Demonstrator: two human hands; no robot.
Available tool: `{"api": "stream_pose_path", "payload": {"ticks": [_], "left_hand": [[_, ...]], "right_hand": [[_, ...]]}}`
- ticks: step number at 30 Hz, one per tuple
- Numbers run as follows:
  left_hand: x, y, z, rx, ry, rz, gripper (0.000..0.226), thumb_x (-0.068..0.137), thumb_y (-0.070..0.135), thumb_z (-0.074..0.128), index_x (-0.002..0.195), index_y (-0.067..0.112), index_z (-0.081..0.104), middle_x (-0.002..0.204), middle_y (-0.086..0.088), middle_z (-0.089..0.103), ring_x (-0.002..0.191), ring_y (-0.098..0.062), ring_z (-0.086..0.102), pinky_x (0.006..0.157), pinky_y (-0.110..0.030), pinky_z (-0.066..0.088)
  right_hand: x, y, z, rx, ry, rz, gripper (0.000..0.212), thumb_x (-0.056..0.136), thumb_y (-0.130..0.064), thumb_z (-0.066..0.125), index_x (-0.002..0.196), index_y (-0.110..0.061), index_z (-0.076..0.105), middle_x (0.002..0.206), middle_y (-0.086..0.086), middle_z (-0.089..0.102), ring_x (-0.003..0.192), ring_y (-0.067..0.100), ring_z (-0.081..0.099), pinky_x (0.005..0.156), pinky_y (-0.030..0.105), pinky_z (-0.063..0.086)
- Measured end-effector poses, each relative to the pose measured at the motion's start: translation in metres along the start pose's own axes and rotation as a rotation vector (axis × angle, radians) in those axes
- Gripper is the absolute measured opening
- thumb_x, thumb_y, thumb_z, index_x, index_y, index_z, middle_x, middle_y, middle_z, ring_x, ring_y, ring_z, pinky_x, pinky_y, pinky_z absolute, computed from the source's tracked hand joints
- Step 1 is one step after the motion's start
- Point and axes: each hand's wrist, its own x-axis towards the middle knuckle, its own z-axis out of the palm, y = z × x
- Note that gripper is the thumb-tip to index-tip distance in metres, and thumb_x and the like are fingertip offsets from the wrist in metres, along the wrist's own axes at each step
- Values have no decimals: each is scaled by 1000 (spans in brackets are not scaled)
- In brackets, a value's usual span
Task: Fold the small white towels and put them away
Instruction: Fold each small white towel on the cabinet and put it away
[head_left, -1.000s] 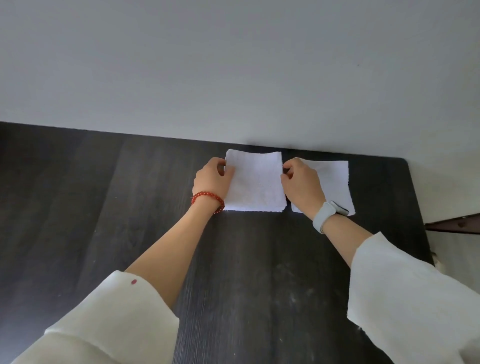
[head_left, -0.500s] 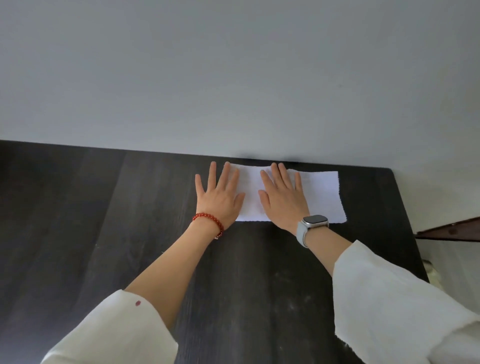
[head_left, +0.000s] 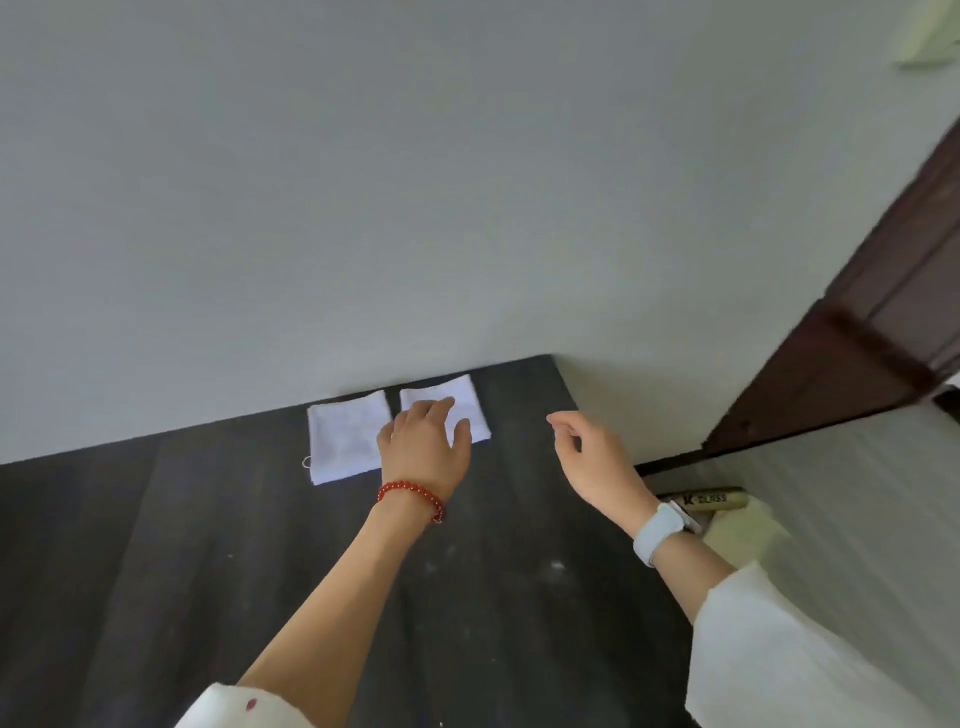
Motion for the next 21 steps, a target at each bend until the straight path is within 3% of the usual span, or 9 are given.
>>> {"api": "stream_pose_path", "payload": {"ticks": [4, 7, 11, 14, 21], "left_hand": [[-80, 117, 45, -101, -57, 148, 38, 94, 32, 43, 129, 18, 50, 133, -3, 50, 122, -22, 46, 103, -37, 31], [-173, 231, 101, -133, -161, 319, 36, 93, 29, 44, 126, 18, 52, 130, -5, 52, 120, -24, 46, 101, -39, 32], [-294, 363, 180, -141, -346, 540, 34, 92, 30, 47, 122, 18, 56, 127, -6, 54, 117, -26, 49, 98, -38, 38], [-382, 448, 233, -156, -507, 745, 34, 92, 29, 48, 122, 15, 56, 129, -6, 54, 118, -24, 50, 100, -34, 38], [-547, 601, 322, -93, -743, 1170, 35, 94, 30, 43, 126, 18, 52, 132, -2, 51, 121, -20, 45, 102, -34, 35]], "right_hand": [[-105, 70, -103, 29, 127, 116, 29, 97, -16, 39, 120, -11, 56, 116, 7, 64, 111, 20, 56, 86, 25, 42], [-227, 145, -193, 50, 313, 258, 25, 95, -13, 44, 113, -7, 61, 110, 9, 66, 104, 23, 59, 75, 19, 38], [-388, 235, -282, 34, 472, 487, 23, 95, -14, 46, 109, -6, 62, 109, 9, 66, 100, 25, 61, 79, 24, 40], [-498, 289, -334, 41, 596, 681, 25, 96, -16, 42, 112, -10, 61, 104, 6, 66, 93, 23, 61, 70, 18, 40], [-680, 372, -417, 73, 888, 1015, 26, 95, -16, 42, 112, -13, 61, 99, 7, 68, 93, 23, 64, 75, 23, 43]]}}
